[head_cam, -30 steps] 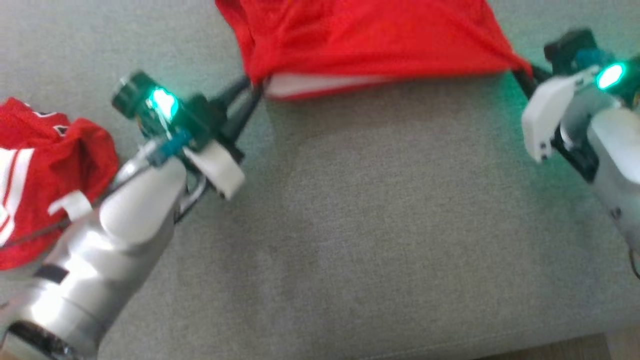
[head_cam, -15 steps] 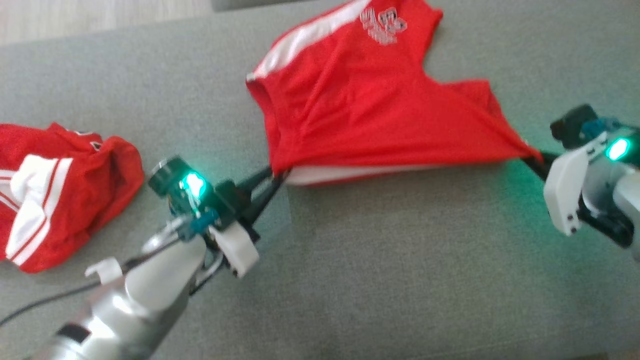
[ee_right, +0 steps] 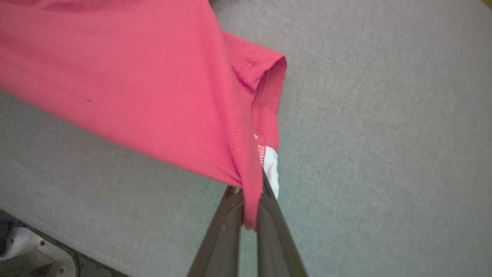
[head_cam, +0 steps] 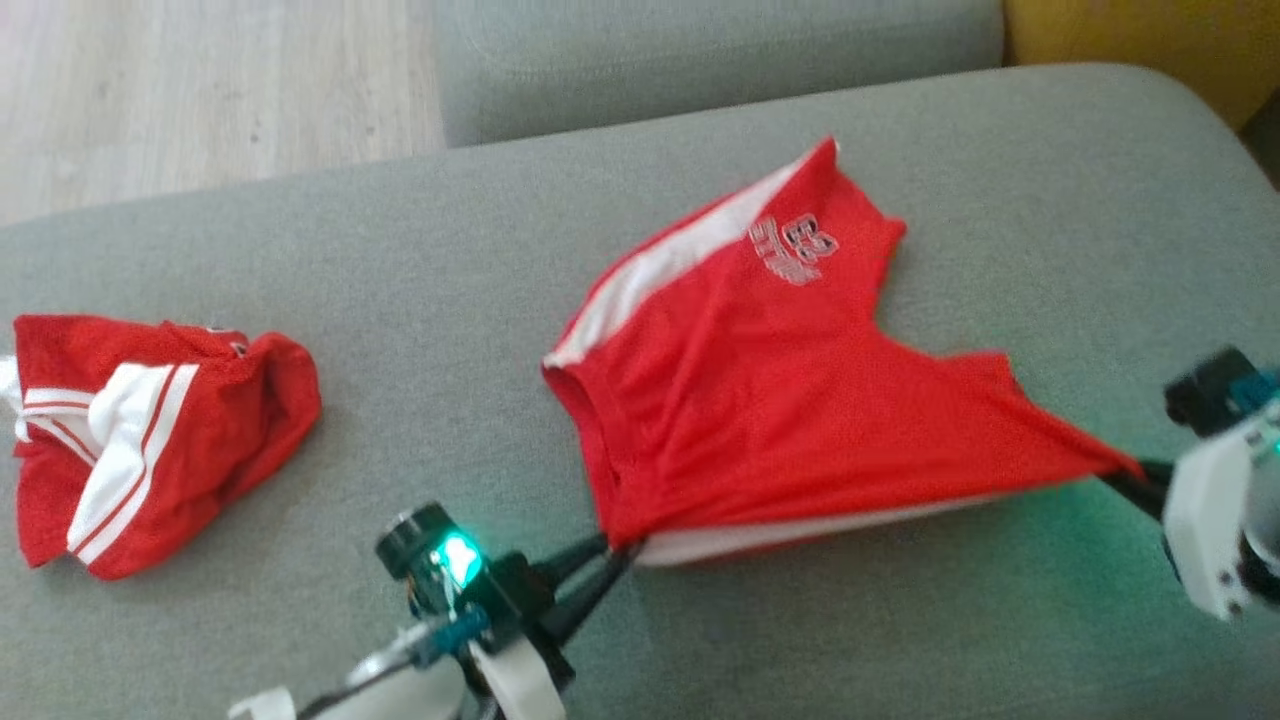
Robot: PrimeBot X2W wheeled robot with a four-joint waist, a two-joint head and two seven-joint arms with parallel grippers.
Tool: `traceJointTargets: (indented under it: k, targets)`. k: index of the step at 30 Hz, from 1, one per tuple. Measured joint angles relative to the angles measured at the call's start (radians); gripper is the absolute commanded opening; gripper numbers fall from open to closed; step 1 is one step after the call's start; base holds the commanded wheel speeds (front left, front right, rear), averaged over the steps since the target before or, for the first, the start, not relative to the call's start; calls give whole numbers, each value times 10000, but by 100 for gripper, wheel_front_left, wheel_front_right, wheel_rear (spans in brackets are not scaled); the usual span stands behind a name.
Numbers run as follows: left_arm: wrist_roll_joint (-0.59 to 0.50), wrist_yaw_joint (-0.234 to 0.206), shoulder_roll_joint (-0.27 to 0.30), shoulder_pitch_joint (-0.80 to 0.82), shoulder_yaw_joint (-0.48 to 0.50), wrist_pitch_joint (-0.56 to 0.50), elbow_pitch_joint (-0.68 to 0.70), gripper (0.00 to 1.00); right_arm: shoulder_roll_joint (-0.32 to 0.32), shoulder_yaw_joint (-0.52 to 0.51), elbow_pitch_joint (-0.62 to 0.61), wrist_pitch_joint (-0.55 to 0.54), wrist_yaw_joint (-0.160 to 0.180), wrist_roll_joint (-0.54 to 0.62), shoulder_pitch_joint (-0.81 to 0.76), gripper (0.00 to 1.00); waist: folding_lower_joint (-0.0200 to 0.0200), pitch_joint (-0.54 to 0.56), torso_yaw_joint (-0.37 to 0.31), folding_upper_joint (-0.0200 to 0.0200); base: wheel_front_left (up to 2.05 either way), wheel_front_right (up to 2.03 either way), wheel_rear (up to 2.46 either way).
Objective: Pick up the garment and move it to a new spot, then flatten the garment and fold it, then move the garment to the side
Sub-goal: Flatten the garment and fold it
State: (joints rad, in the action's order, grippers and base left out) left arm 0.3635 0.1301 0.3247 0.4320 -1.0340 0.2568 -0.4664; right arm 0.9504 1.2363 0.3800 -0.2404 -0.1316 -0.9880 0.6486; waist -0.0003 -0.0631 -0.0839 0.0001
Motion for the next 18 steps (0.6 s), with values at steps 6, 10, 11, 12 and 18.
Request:
traceJointTargets:
  k: [6,10,11,12,18]
  targets:
    - [146,-274,15,-320,-27,-23,487,0,449,-594,-694,27,0,-61,-639,0,2,74,45,0,0,0,0]
    - [257,-424,12,-312,17,-23,598,0,477,-1246,-861,59,0,144,-637,0,3,13,87,0,0,0,0]
    - [257,-428,10,-297,33,-23,637,0,477,-1396,-888,59,0,224,-637,0,3,-15,113,0,0,0,0]
    - [257,-439,6,-282,54,-23,681,0,477,-1551,-905,61,0,311,-637,0,3,-49,143,0,0,0,0]
    - [326,-523,-38,81,295,-19,767,0,322,-2610,-986,-12,0,838,-617,0,3,-351,346,0,0,0,0]
